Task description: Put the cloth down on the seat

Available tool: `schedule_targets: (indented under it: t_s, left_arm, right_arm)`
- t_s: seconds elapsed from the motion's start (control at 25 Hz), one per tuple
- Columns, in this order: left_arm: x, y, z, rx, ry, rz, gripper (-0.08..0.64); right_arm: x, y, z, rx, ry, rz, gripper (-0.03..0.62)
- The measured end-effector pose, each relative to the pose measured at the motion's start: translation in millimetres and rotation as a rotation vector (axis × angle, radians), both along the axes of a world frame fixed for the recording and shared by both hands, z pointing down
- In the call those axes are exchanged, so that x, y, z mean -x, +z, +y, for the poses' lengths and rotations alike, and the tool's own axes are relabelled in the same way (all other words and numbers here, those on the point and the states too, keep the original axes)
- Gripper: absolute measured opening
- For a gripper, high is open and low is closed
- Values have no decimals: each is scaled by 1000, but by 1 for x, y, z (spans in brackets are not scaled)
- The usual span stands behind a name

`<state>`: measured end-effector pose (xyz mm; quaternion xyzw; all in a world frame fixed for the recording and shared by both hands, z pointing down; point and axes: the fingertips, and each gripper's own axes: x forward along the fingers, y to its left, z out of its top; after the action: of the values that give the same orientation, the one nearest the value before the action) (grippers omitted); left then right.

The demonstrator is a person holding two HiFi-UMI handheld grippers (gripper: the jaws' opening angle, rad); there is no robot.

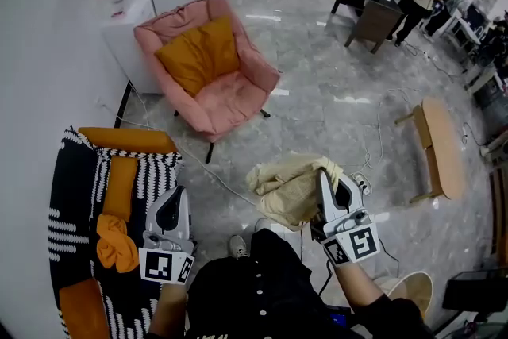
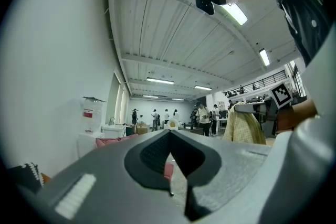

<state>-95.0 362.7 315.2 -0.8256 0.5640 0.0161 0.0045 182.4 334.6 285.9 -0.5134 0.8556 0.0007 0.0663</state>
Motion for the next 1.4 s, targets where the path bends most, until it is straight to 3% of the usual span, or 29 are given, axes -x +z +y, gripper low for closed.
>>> schedule_targets:
  t_s: [0.4,0.64,0.92,1.12,1.4]
  left_arm:
    - [9,3,-36,15,-37,29,0]
    - [6,5,-77,33,-60,6,0]
    - [-13,2,-123,9,6,-19,0]
    - [-5,12,-163,50,-47,5,0]
    - [-9,6,-214,25,-60,16,0]
  right_arm:
    - [-4,3,-39,0,5,-2,40]
    - [-8,4,-81,5,-3,-5,40]
    - [-11,8,-131,15,-15,0,40]
    - [-10,9,-171,24,-31,11,40]
    - [-12,4,-228,17,-53,19,40]
